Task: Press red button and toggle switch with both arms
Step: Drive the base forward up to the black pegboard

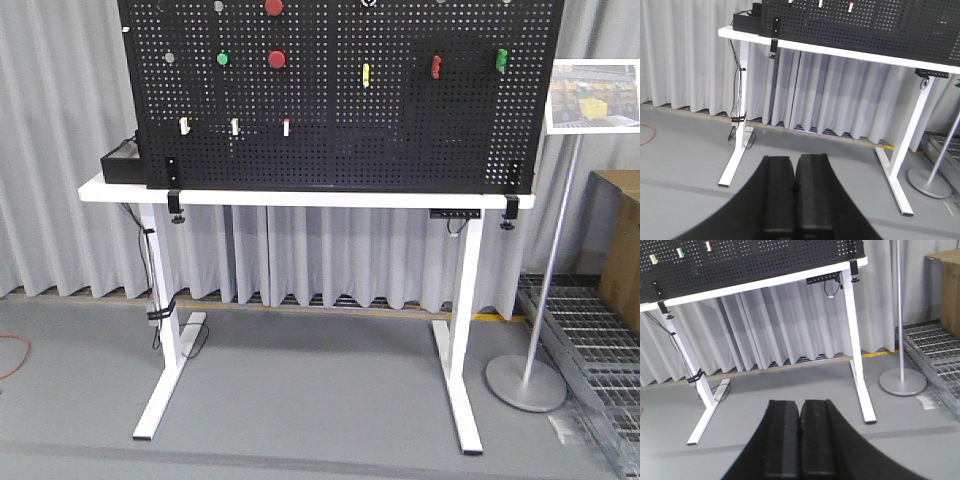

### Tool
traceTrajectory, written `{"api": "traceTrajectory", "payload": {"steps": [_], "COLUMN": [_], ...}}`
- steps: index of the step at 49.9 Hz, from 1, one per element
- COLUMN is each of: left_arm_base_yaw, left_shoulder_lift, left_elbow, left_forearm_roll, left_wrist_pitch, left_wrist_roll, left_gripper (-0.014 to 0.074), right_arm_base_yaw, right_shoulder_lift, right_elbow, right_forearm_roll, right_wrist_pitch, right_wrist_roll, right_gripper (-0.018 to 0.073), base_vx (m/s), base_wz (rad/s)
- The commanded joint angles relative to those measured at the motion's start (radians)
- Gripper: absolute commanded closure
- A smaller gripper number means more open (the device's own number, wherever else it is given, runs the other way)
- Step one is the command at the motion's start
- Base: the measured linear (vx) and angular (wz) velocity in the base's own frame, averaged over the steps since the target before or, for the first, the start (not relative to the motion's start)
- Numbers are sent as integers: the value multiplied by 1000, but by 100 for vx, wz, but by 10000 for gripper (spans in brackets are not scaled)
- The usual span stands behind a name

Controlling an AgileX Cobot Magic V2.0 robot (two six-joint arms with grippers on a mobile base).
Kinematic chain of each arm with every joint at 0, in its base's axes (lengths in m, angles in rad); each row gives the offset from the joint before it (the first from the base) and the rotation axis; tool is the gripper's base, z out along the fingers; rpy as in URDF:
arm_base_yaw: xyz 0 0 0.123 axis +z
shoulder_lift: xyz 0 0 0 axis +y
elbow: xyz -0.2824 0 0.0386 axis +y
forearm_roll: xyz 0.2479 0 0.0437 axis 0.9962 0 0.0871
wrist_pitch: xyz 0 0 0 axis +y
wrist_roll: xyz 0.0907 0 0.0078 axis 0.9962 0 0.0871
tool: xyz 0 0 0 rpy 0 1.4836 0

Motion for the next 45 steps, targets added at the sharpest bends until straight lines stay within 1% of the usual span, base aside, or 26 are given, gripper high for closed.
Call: {"api": "traceTrajectory", "payload": {"steps": [1, 45], "left_arm_base_yaw": [-3, -3], "left_shoulder_lift": [-17, -16], "left_elbow": [34, 34], "left_forearm_roll": [-10, -10], "left_wrist_pitch": [-84, -84], "left_wrist_roll": [-6, -6], "left_gripper": [594, 594], "right_arm_base_yaw": [0, 0], "right_shoulder_lift": [-18, -18], "right_elbow": [10, 10], "right_forearm_roll": [-1, -1], "right_wrist_pitch": [-84, -78], "right_wrist_roll": [2, 2], "right_gripper": [559, 559], "base_vx": [37, 42], "base_wz": [1, -8]}}
